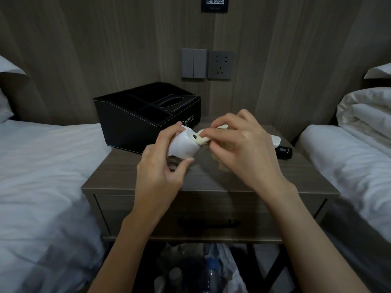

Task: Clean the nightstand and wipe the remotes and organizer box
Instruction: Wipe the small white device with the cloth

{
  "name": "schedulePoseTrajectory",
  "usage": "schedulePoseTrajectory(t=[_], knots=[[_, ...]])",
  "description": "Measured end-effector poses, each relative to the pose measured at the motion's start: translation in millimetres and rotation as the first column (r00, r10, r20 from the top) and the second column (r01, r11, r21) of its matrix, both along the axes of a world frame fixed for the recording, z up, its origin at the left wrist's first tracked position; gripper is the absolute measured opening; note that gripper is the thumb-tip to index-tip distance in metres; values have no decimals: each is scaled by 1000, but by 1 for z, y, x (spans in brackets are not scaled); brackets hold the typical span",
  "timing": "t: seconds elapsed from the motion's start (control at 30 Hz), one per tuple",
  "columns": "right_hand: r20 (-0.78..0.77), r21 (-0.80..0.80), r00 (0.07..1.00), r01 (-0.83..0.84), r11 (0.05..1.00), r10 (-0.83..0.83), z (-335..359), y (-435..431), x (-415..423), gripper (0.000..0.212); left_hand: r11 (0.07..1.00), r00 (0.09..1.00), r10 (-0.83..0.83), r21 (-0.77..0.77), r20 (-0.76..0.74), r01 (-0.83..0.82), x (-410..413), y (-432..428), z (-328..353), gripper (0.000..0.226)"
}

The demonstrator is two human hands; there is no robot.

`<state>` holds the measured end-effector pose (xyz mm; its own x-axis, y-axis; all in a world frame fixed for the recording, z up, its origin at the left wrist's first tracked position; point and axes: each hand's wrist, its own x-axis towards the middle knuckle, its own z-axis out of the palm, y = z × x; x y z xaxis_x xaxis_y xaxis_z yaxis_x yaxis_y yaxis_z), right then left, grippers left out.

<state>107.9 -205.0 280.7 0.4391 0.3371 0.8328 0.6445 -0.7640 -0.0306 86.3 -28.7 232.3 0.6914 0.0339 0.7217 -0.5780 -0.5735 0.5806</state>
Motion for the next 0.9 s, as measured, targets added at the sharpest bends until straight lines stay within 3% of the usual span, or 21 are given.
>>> schedulePoseTrajectory(t=[0.2, 0.5, 0.73, 0.9], knots=[[-16, -46, 1000, -10, 999, 10, 1, 5, -2, 18, 996, 996, 85, 33, 33, -86, 0, 1, -2, 68], [-279, 167, 947, -113, 979, 157, 4, 11, -10, 22, 964, 971, 210, 142, 116, -226, -1, 4, -2, 68], [-295, 187, 940, -119, 975, 171, 7, 13, -11, 22, 940, 964, 212, 238, 159, -246, -2, 6, 1, 67], [-295, 203, 942, -100, 974, 158, 9, 10, -11, 21, 916, 946, 177, 306, 272, -259, -1, 5, 0, 51]])
